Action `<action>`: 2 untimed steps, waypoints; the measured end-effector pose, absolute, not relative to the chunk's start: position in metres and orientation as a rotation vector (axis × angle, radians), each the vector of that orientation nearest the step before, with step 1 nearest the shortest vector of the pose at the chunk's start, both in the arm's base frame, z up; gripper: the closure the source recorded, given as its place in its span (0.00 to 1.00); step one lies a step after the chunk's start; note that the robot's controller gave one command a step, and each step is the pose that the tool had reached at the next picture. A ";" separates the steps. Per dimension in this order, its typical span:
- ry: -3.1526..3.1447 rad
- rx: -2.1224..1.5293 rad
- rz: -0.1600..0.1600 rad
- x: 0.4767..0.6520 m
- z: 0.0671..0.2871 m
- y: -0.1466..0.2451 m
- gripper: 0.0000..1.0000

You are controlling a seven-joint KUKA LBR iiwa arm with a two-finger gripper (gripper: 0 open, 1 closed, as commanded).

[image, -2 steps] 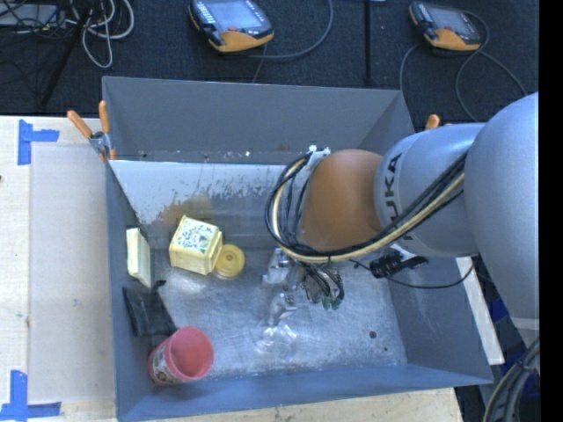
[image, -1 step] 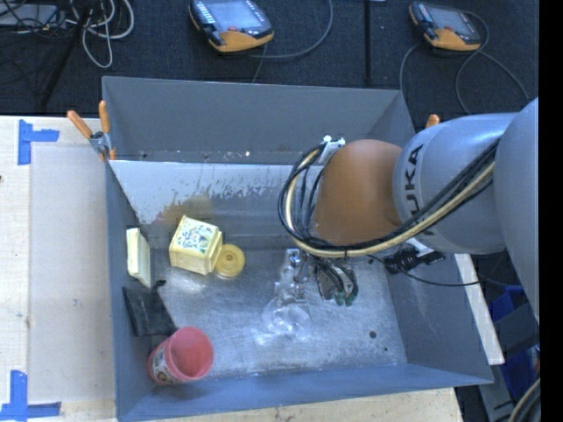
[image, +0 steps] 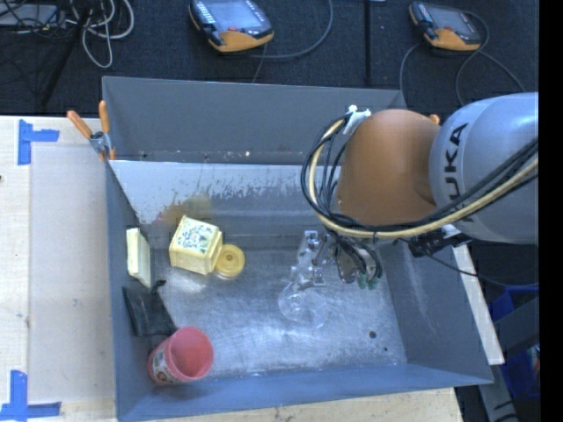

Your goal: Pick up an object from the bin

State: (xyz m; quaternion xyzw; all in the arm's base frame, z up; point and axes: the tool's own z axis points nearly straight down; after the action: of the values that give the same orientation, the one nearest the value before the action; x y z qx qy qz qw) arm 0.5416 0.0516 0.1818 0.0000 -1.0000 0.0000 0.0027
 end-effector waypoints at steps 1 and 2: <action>-3.142 -0.012 -0.001 0.558 0.224 0.057 1.00; -3.145 -0.012 -0.002 0.562 0.231 0.058 1.00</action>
Offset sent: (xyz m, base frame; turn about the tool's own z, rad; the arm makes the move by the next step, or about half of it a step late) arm 0.0337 -0.0088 0.0228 -0.1283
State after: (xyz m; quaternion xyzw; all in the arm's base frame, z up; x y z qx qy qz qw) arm 0.5622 0.0579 0.2306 -0.0040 -1.0000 -0.0006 -0.0019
